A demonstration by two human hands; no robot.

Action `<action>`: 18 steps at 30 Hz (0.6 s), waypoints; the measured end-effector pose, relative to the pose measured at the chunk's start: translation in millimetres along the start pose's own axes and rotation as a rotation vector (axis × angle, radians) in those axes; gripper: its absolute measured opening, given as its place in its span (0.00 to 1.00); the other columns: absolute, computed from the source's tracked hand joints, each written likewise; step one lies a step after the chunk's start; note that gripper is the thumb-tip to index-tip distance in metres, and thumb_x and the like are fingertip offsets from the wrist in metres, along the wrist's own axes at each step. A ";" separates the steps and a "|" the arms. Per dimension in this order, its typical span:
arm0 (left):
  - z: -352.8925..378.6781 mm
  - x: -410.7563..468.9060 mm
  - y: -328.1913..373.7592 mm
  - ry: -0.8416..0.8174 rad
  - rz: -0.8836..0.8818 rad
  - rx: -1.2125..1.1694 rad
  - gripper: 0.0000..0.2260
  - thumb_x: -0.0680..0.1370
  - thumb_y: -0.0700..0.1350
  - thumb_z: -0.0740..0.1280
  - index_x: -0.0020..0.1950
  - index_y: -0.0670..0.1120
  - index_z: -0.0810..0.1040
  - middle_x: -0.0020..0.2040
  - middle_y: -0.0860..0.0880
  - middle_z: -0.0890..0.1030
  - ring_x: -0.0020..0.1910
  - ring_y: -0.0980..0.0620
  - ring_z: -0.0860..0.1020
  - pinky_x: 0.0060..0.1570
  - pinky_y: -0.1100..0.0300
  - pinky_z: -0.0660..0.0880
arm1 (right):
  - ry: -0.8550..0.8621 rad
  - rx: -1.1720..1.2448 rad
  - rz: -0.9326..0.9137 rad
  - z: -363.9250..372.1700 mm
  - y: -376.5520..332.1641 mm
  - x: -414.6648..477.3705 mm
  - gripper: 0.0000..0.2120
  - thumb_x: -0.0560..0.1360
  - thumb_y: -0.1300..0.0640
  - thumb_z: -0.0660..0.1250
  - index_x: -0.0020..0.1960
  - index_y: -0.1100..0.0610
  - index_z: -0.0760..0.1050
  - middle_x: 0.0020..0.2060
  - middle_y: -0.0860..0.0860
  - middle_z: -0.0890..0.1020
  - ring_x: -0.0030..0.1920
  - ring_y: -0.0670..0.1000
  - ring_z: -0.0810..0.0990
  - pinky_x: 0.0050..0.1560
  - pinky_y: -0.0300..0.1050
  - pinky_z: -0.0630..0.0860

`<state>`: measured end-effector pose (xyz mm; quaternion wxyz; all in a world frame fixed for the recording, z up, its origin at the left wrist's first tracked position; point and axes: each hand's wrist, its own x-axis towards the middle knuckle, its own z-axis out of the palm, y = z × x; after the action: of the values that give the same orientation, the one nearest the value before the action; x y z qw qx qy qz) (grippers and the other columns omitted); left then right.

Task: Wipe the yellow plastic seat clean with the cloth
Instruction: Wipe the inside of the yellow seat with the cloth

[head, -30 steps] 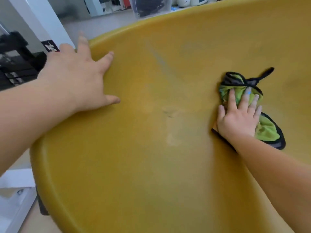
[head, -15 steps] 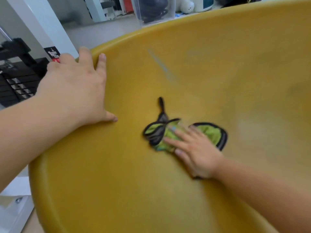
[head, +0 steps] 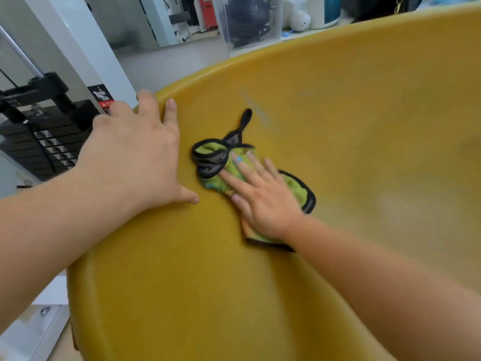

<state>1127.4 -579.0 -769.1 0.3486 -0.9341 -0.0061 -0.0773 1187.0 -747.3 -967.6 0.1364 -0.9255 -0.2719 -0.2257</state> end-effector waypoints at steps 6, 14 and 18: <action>0.5 0.1 2.9 -0.021 -0.009 0.003 0.67 0.53 0.84 0.58 0.80 0.45 0.45 0.66 0.38 0.59 0.52 0.38 0.71 0.39 0.51 0.66 | 0.451 -0.109 0.634 -71.7 145.7 58.3 0.19 0.82 0.46 0.54 0.68 0.50 0.70 0.82 0.53 0.54 0.81 0.64 0.46 0.78 0.67 0.43; 2.4 4.1 5.4 -0.049 -0.060 0.031 0.67 0.51 0.85 0.54 0.80 0.46 0.44 0.65 0.38 0.58 0.50 0.39 0.71 0.38 0.51 0.65 | 0.539 0.238 0.042 4.1 -18.6 76.0 0.11 0.80 0.54 0.66 0.45 0.61 0.78 0.49 0.61 0.81 0.54 0.64 0.78 0.58 0.58 0.74; 1.6 1.7 4.2 -0.035 -0.029 0.029 0.66 0.53 0.85 0.54 0.80 0.46 0.43 0.67 0.38 0.57 0.52 0.39 0.71 0.40 0.50 0.65 | 0.557 0.103 0.075 -7.9 24.0 81.2 0.16 0.77 0.47 0.68 0.59 0.57 0.75 0.55 0.59 0.80 0.58 0.63 0.77 0.59 0.57 0.71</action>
<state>1129.6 -581.2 -772.8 0.3608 -0.9299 -0.0267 -0.0661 1258.8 -733.9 -924.0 0.2607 -0.8292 -0.2007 -0.4519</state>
